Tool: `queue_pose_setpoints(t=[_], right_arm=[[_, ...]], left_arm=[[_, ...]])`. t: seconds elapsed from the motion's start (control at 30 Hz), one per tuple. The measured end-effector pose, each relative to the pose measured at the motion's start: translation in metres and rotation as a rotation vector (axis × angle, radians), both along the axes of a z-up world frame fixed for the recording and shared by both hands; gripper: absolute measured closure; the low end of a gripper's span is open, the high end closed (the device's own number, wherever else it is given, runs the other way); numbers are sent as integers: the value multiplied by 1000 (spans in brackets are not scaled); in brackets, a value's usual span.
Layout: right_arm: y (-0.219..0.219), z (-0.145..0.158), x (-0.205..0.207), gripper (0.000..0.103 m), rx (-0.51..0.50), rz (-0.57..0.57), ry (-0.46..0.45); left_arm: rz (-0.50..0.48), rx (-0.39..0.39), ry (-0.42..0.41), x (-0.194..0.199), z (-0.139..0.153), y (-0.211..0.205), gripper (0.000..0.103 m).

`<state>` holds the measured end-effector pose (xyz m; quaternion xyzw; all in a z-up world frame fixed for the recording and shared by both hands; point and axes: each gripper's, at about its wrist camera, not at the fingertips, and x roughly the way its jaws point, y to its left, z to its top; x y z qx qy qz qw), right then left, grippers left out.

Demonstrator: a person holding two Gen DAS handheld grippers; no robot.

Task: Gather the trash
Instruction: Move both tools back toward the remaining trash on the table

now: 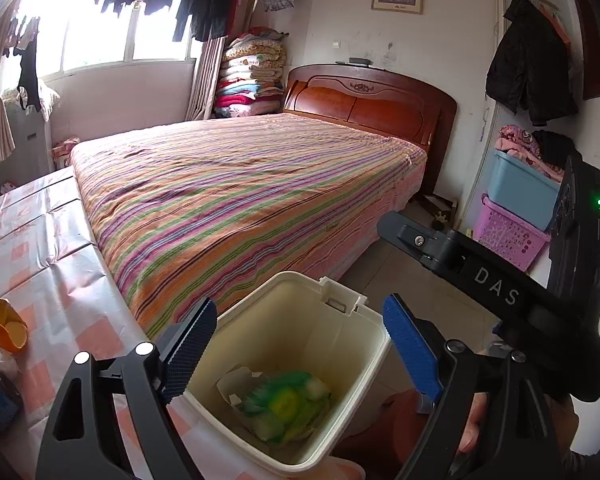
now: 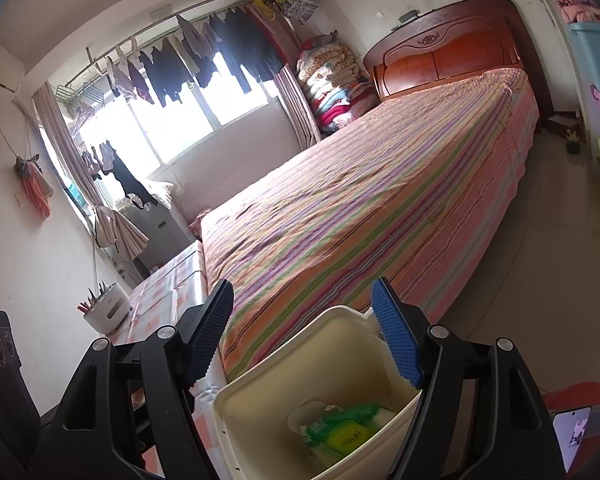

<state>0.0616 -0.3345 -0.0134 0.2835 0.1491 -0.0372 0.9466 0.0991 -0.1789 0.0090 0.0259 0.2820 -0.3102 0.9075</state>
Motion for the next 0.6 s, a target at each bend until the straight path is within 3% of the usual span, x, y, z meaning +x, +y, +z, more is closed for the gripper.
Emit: queue_pose_setpoints(t=[0.2,0.47,0.6], right_arm=[[17,5,7,26,1,41,-15],[77,10,34,26,-65,164,1],[110,6,49,26,-93,237,31]], left_arm=[[113,-19,-10,3,10,43,20],[291,-57,19,12,16,124,20],[385,-39,14,12,17,164,20]])
